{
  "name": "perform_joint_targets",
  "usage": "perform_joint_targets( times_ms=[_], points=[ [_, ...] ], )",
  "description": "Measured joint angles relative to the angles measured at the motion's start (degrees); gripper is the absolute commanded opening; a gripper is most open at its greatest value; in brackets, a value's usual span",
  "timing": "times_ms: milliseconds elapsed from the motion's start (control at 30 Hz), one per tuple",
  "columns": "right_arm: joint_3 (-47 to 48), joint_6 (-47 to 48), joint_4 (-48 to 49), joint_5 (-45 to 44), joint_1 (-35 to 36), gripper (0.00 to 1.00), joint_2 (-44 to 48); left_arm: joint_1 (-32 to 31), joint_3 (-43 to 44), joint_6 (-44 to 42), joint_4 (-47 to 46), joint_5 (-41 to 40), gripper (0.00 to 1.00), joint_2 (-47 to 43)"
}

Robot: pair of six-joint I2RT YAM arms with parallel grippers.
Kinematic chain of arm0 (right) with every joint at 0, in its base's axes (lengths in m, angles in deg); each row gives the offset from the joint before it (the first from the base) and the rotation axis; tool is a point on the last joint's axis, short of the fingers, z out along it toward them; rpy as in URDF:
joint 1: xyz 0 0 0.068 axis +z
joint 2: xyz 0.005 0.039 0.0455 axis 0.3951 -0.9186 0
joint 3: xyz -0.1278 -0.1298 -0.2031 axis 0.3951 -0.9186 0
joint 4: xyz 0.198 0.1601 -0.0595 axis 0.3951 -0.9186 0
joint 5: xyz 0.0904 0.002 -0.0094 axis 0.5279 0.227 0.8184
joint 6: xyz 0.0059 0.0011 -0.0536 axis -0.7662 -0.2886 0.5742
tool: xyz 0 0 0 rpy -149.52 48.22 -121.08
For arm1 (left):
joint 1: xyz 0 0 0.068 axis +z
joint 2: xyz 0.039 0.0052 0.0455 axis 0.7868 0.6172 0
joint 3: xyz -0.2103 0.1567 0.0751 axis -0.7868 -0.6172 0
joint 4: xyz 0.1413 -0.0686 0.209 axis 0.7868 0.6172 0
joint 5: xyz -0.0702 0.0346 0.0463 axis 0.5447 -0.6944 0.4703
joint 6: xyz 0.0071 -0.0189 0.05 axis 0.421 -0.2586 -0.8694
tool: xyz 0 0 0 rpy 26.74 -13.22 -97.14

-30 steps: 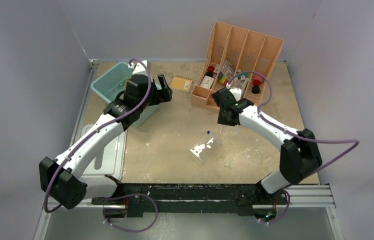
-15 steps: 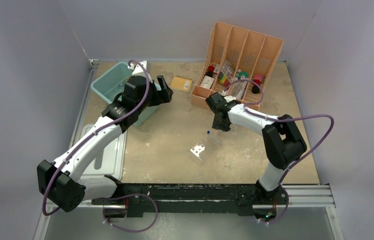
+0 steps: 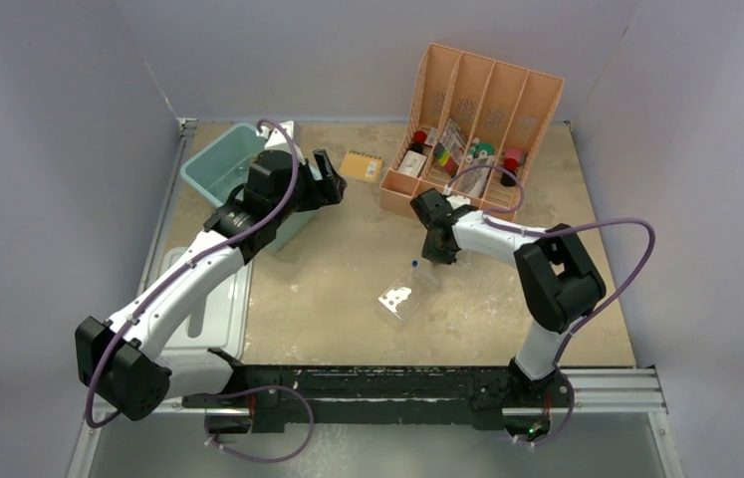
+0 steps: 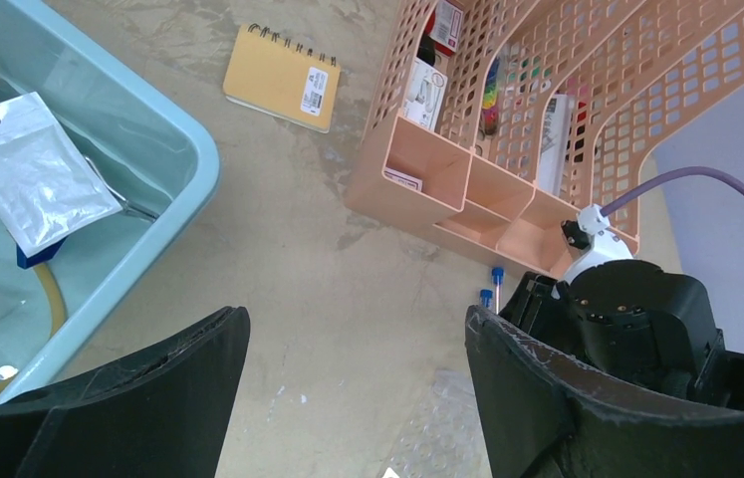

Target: Organize the chemistry lab equipment

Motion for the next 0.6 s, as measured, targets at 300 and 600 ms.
perform_joint_targets(
  times_ms=[300, 600],
  points=[
    [0.42, 2.58, 6.45, 0.52, -1.05, 0.10, -1.29, 0.00, 0.11, 0.55, 0.02, 0.04, 0.76, 1.92],
    [1.55, 7.32, 8.24, 2.91, -1.75, 0.08, -0.17, 0.00, 0.11, 4.59, -0.46, 1.03, 0.77, 3.02]
  ],
)
